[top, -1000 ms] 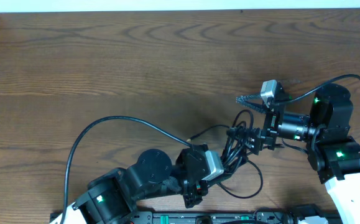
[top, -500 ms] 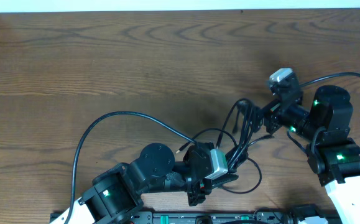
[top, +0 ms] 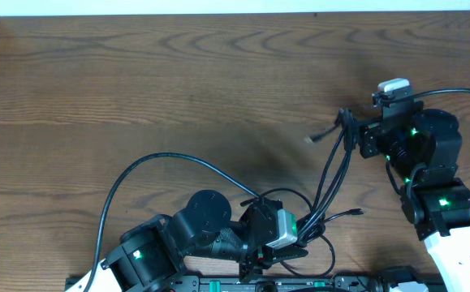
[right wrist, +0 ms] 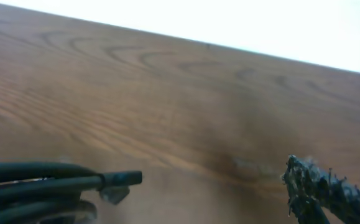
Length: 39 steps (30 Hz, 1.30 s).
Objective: Untangle cables
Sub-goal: 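Move the right gripper in and grasp the bundle beside the left gripper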
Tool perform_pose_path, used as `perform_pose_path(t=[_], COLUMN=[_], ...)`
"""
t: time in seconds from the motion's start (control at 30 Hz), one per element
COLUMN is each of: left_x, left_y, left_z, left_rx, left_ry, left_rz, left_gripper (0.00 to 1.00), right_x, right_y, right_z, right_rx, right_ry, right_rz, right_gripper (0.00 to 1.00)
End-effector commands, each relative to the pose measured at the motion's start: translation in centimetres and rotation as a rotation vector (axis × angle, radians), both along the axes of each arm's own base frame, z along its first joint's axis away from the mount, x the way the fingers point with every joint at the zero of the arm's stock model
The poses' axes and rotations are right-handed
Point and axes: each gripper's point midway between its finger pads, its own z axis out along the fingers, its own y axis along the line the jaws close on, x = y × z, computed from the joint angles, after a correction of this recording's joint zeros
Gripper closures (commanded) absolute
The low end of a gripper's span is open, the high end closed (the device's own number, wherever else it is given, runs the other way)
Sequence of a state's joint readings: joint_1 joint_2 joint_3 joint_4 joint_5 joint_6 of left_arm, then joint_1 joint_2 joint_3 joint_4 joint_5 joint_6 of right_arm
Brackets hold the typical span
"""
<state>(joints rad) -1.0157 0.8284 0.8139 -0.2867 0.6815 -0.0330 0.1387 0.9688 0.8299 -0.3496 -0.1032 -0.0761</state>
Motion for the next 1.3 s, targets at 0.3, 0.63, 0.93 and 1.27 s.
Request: perform_pose_path(t=[0.3, 0.63, 0.93, 1.27], left_x=[6.5, 11.2, 13.7, 11.8], left_y=[1.1, 3.4, 5.5, 5.3], left_z=[1.7, 1.8, 1.4, 0.0], left_rx=[-0.021, -0.072, -0.106, -0.009], left_ry=[0.088, 0.266, 0.399, 0.365], left_rz=[0.453, 0.728, 0.864, 0.677], left_gripper=[0.93, 0.93, 0.92, 0.93], right_x=[-3.7, -5.7, -8.1, -10.0], right_y=[-1.0, 3.0, 7.5, 10.3], right_z=[-5.3, -5.5, -3.6, -0.9], right_rx=[-0.01, 0.176, 0.226, 0.201], right_ry=[0.279, 0.37, 0.311, 0.123], right_rz=[-0.049, 0.119, 0.487, 0.814], right_gripper=[0.01, 0.01, 0.01, 0.01])
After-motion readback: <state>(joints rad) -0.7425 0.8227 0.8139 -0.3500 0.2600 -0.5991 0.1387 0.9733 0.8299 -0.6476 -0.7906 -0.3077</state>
